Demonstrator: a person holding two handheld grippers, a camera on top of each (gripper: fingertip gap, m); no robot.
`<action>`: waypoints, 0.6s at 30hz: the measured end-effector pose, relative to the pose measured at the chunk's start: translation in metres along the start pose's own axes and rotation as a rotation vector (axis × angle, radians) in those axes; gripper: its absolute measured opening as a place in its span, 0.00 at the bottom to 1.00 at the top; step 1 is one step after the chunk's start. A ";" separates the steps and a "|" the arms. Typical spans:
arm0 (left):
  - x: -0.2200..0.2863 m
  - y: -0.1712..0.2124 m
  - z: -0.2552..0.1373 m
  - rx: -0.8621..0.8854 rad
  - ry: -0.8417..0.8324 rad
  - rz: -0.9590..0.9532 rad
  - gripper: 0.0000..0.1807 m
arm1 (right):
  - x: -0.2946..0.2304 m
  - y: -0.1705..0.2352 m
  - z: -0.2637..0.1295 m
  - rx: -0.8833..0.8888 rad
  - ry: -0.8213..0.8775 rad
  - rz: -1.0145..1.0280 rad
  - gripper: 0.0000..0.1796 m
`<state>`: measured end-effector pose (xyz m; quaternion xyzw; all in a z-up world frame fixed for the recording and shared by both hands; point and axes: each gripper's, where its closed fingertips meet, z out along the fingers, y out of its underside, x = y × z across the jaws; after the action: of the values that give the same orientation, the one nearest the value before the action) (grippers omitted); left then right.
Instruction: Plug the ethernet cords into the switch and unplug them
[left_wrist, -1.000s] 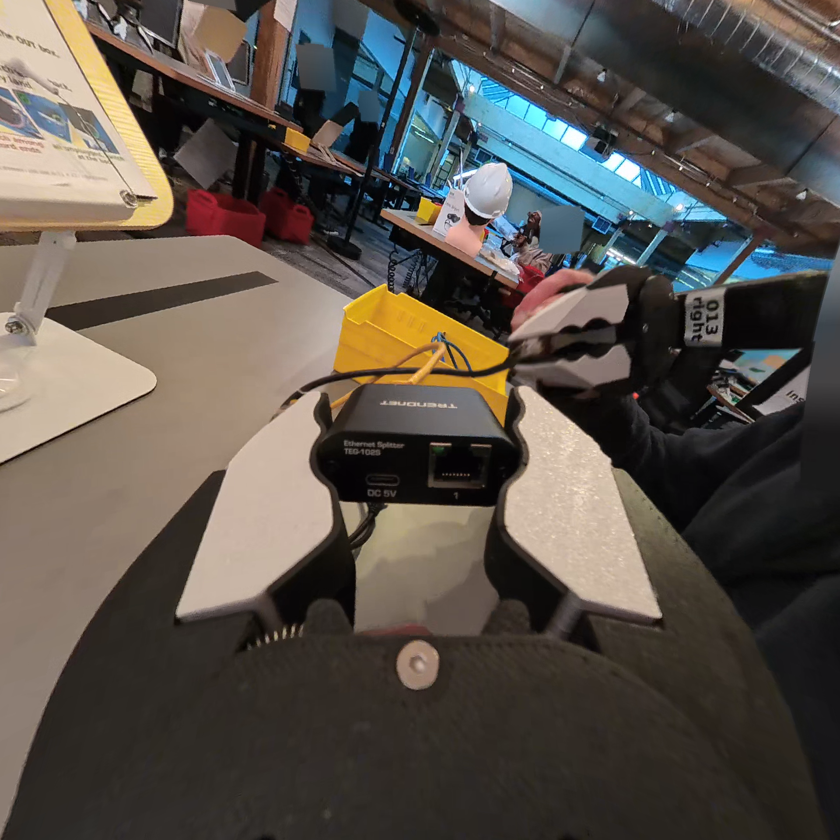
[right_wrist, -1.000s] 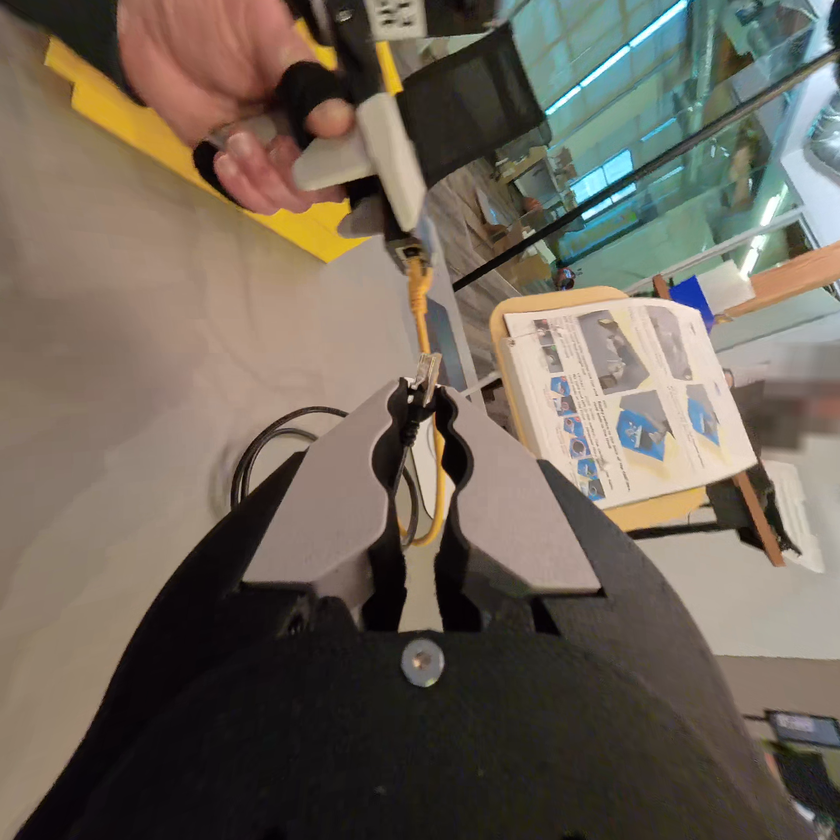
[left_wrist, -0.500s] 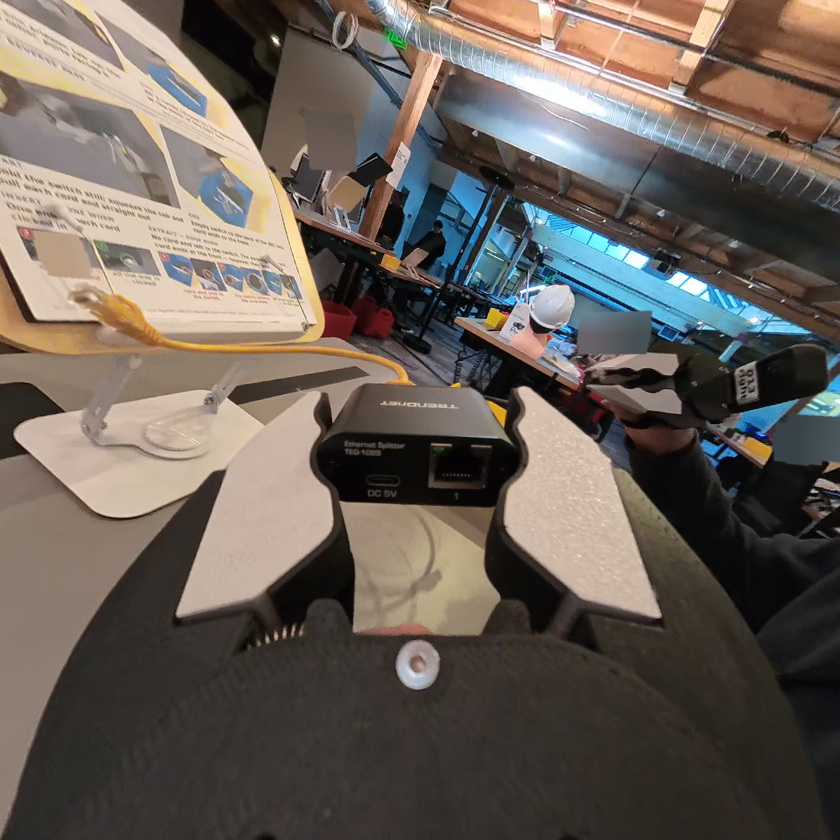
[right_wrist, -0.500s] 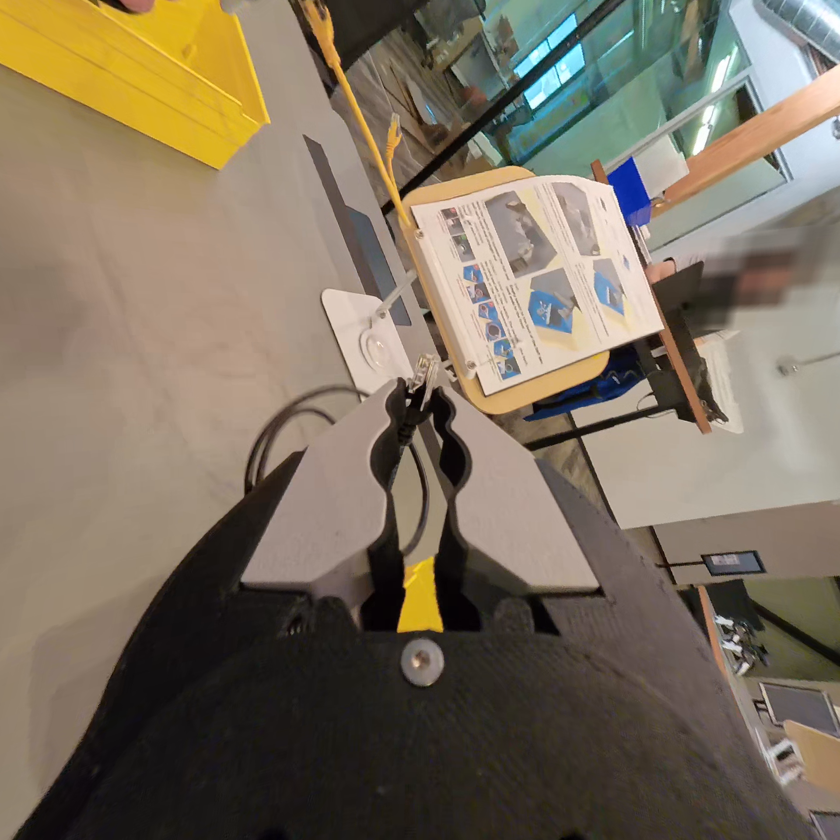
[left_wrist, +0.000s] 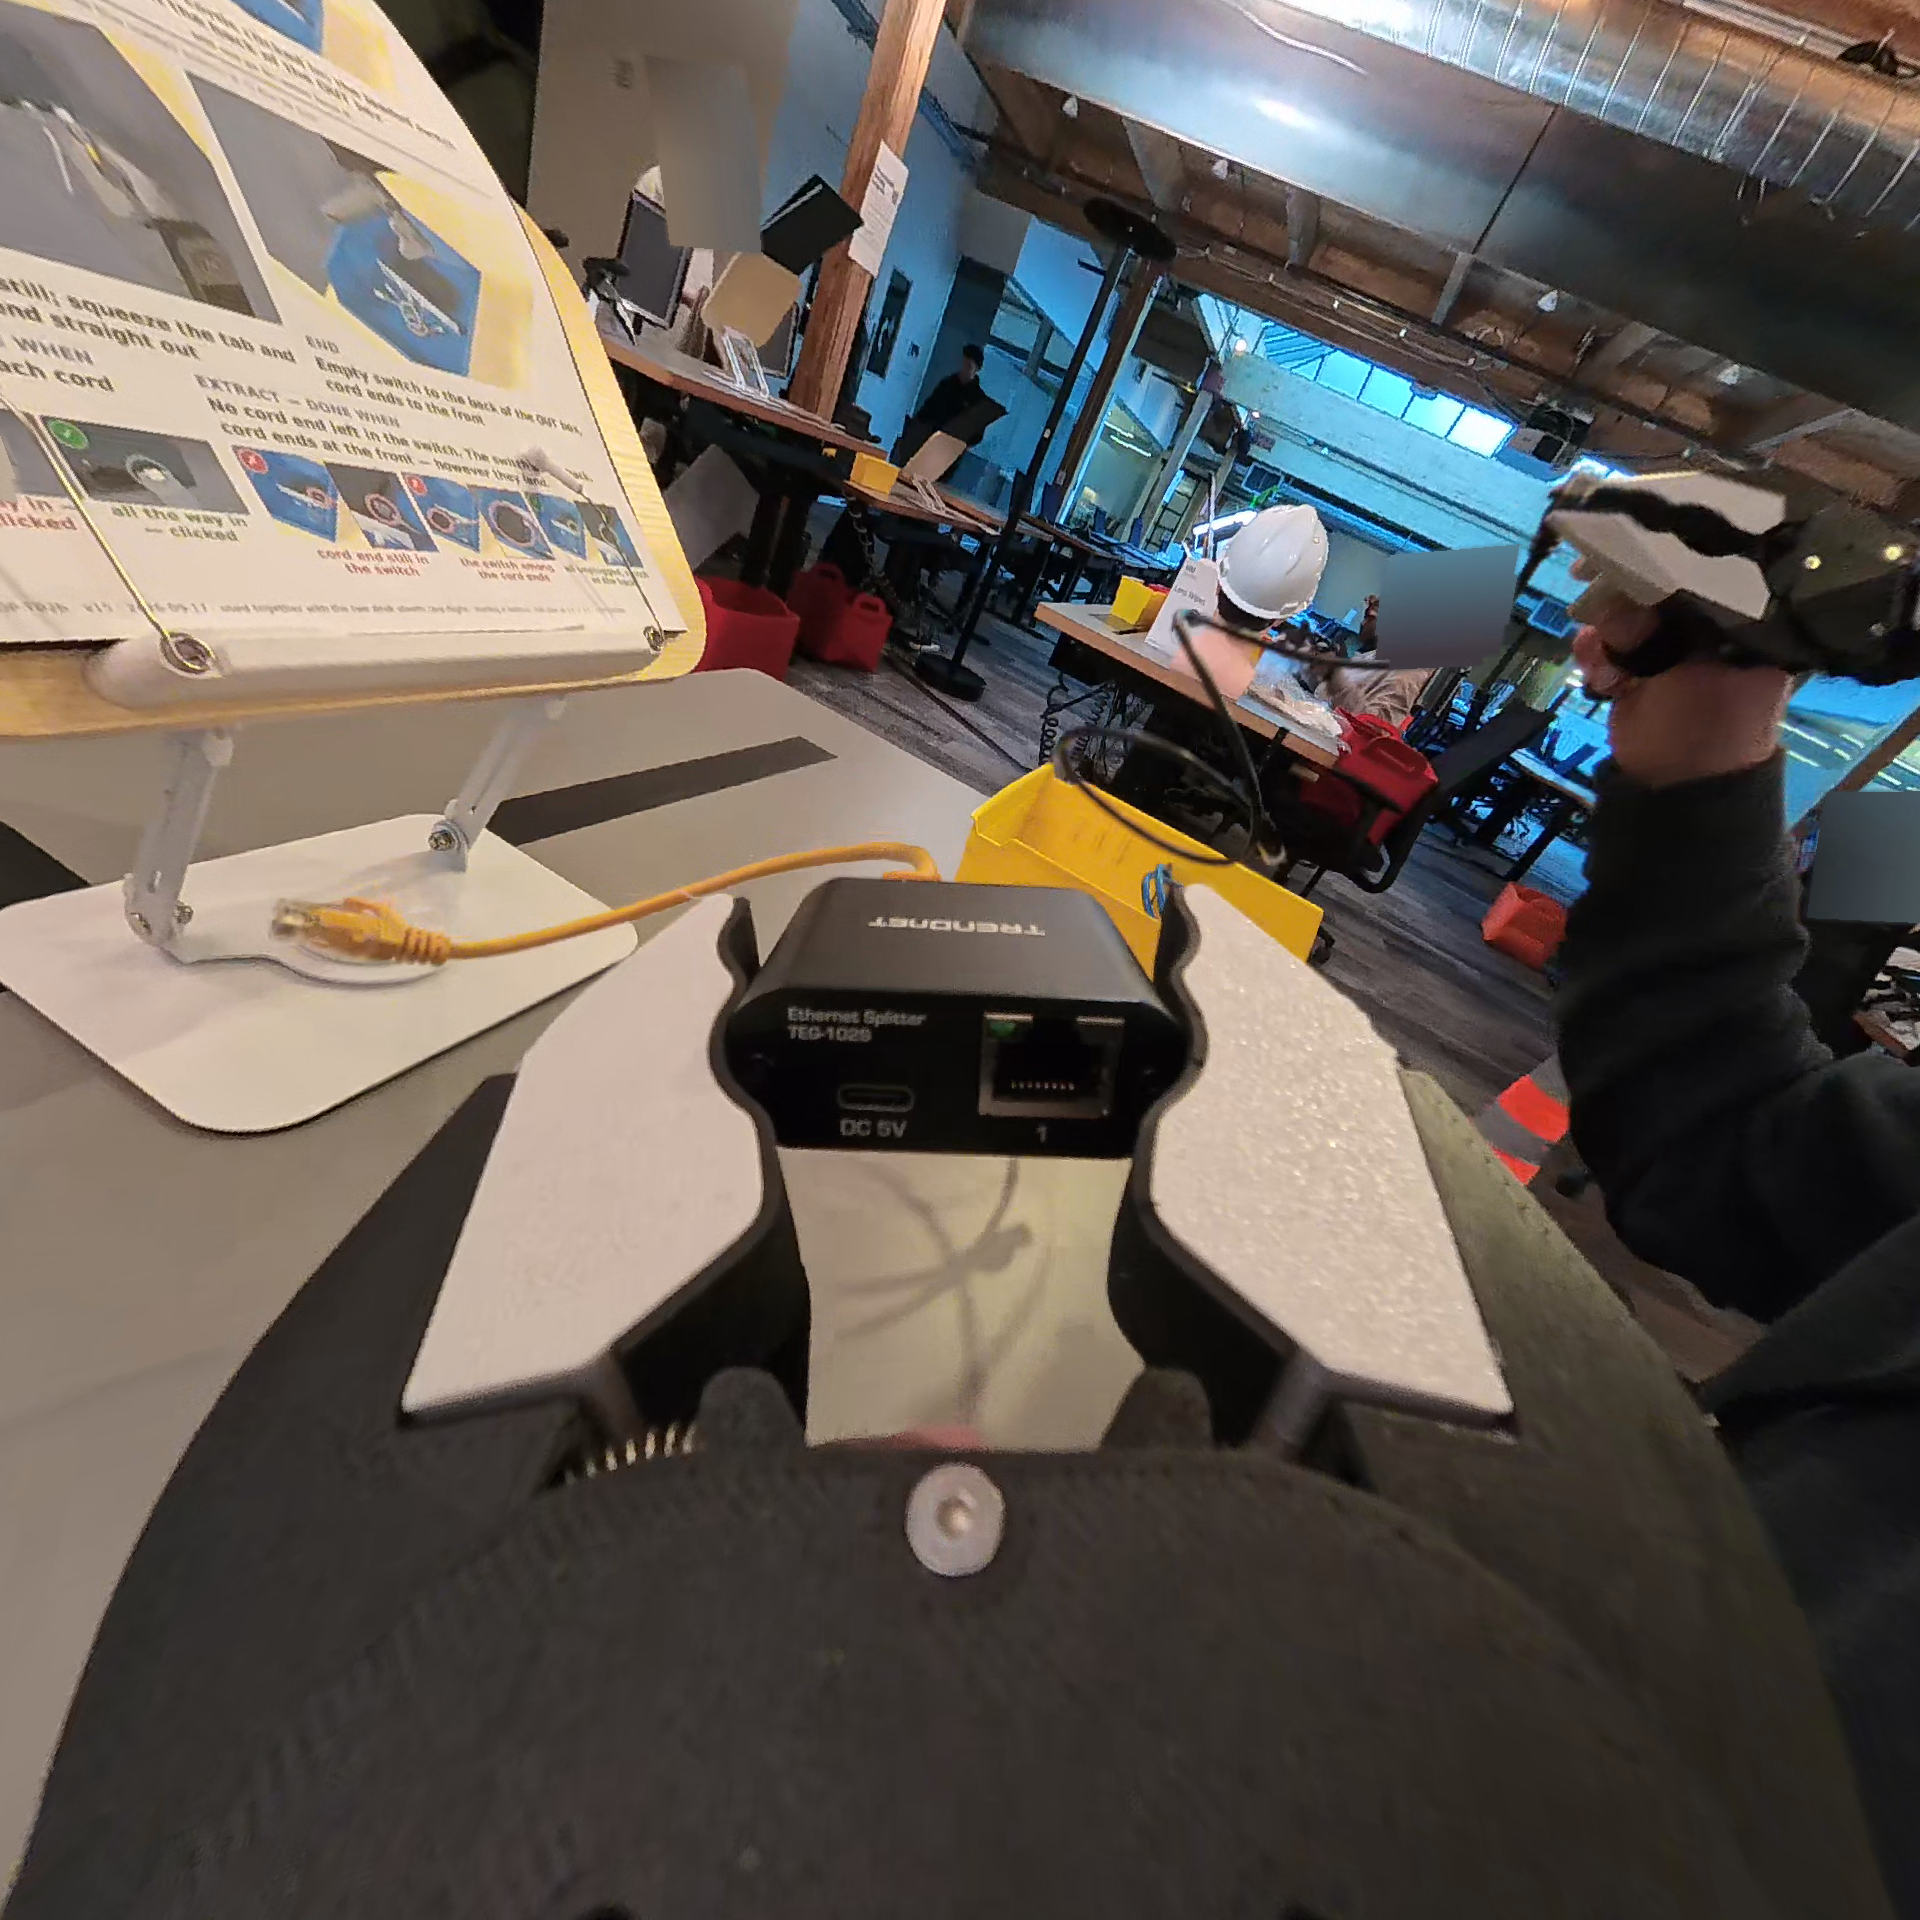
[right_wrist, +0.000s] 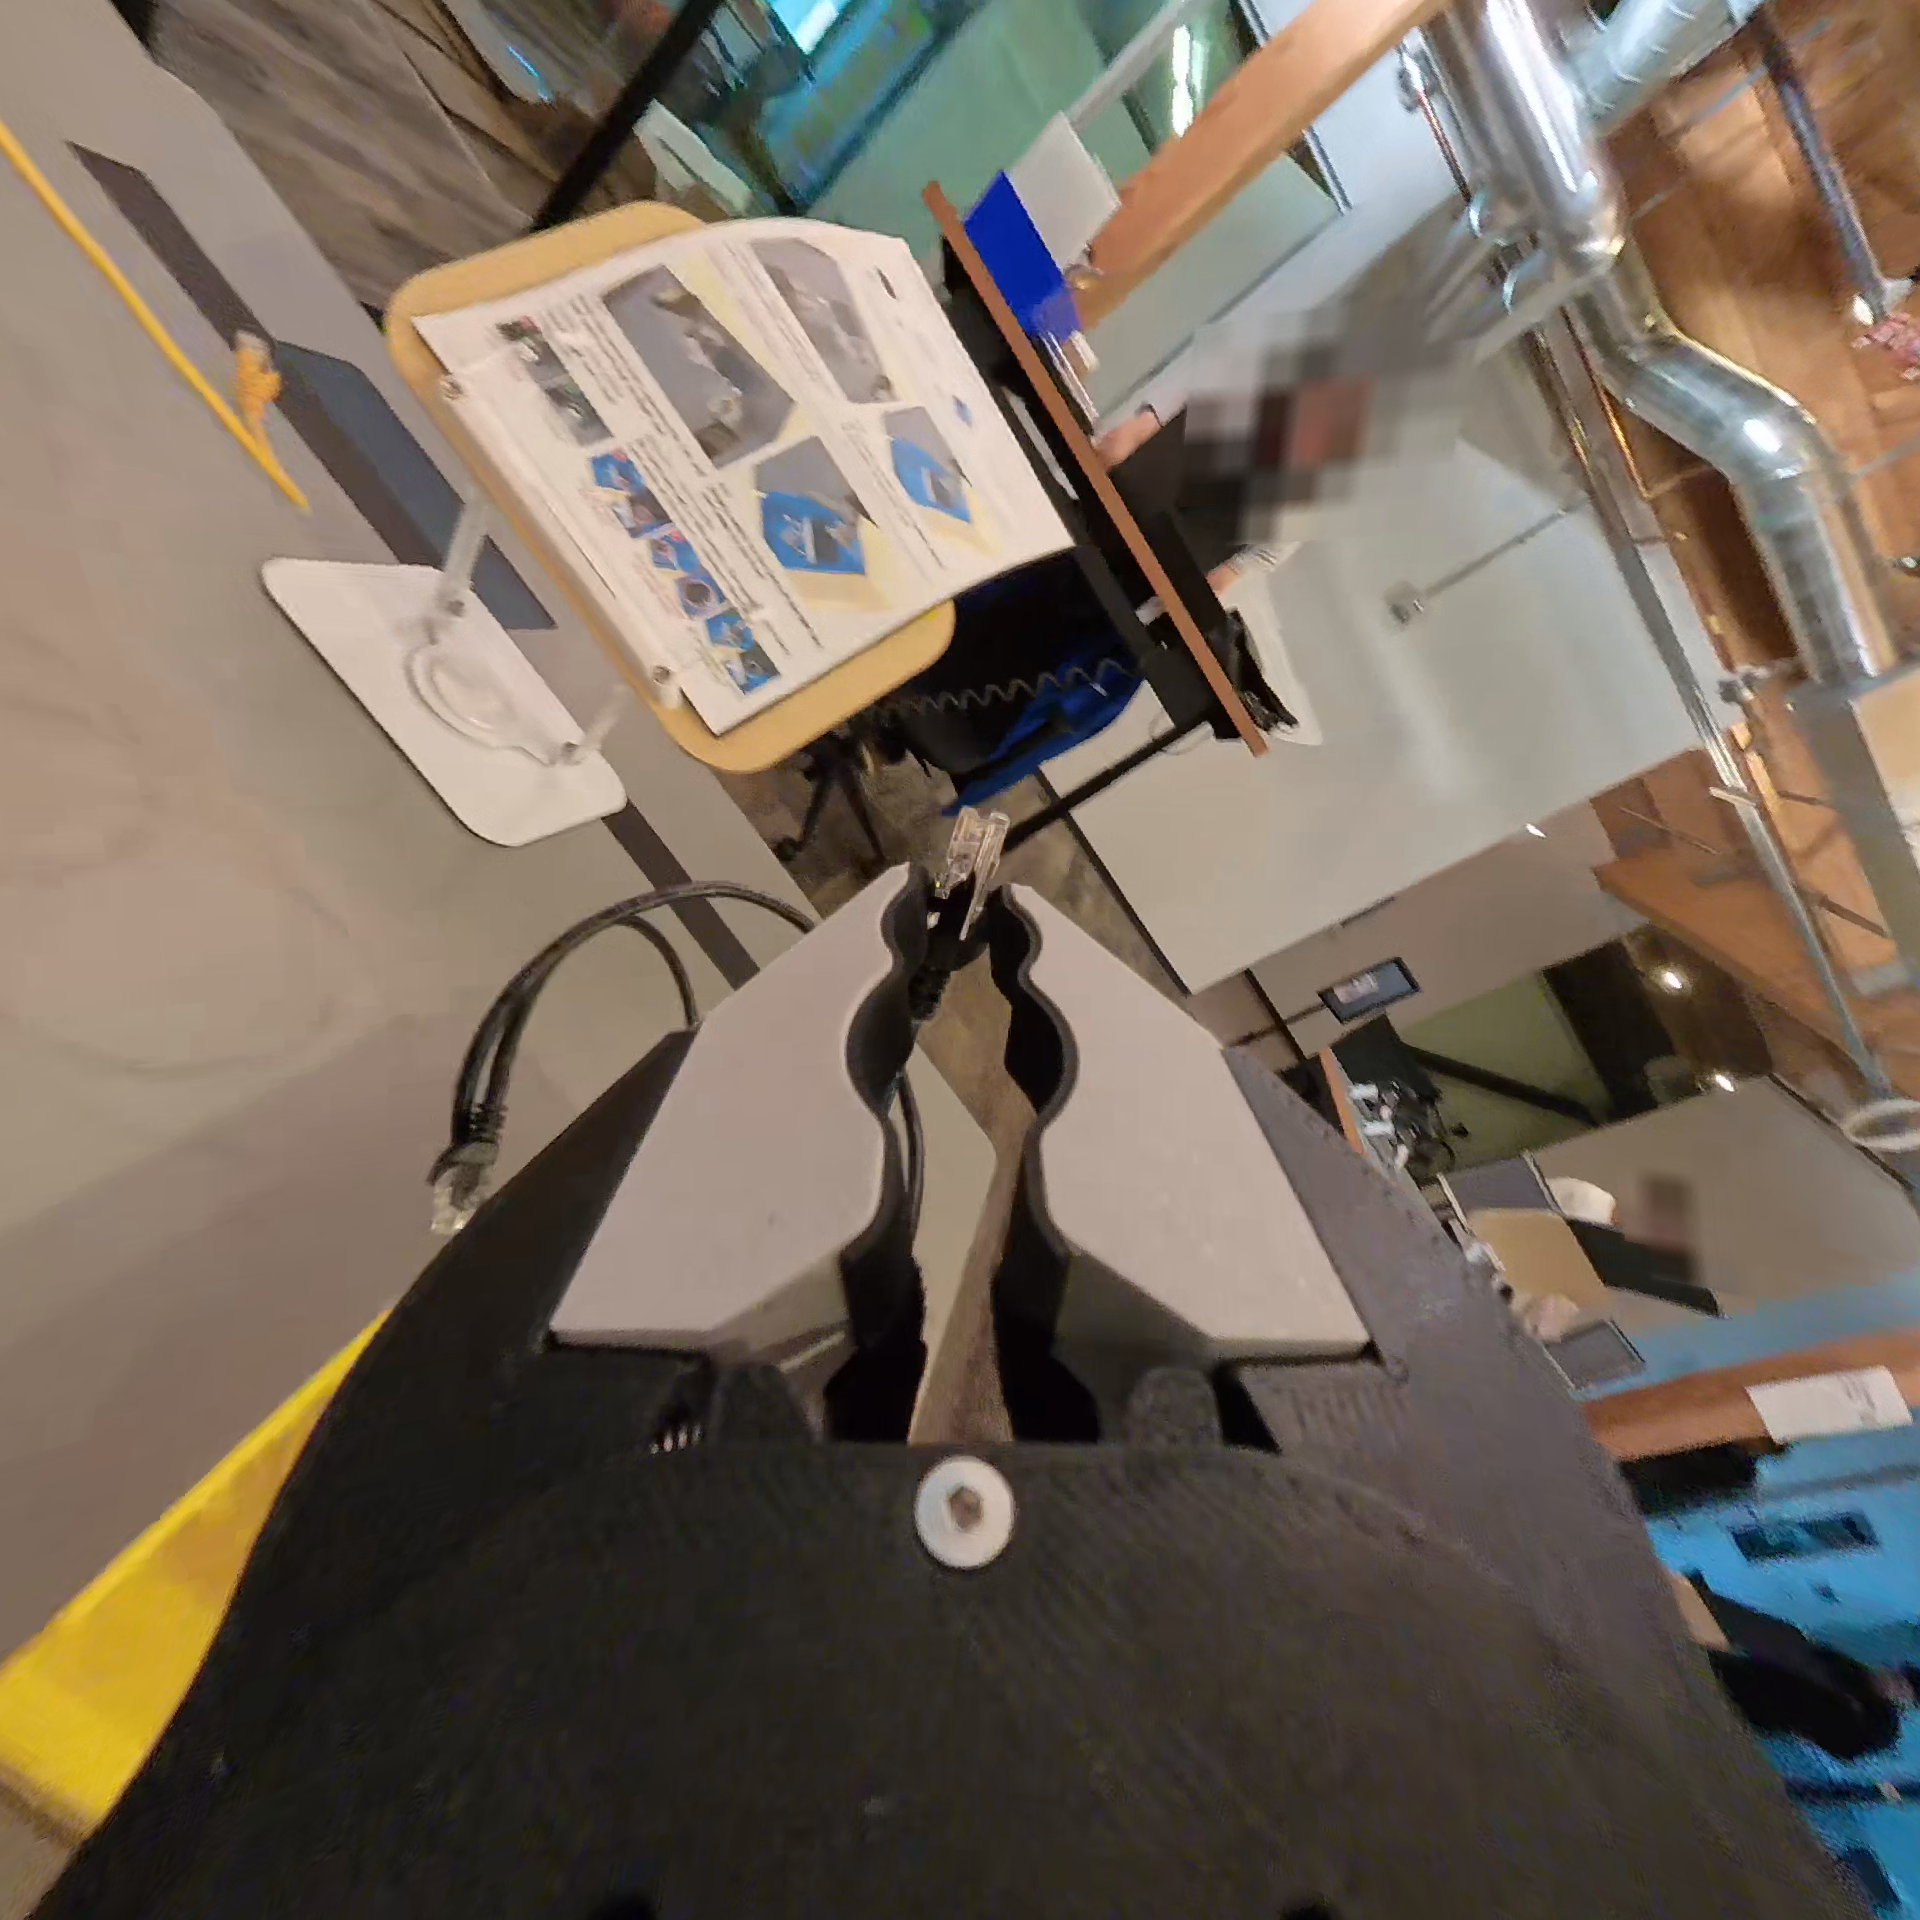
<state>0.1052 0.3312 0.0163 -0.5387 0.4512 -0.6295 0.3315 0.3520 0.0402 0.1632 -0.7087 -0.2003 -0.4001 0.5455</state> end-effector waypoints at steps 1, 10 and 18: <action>0.001 0.002 0.001 -0.007 0.003 0.002 0.40 | 0.005 0.004 -0.007 -0.017 0.011 0.000 0.06; 0.002 0.014 0.007 -0.045 0.022 -0.008 0.40 | -0.018 0.079 -0.028 -0.281 0.008 0.020 0.06; 0.006 0.020 0.010 -0.066 0.039 -0.005 0.40 | -0.077 0.129 -0.016 -0.318 -0.110 0.256 0.05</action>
<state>0.1129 0.3163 0.0005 -0.5381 0.4768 -0.6255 0.3032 0.3928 -0.0049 0.0249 -0.8262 -0.0722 -0.3148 0.4615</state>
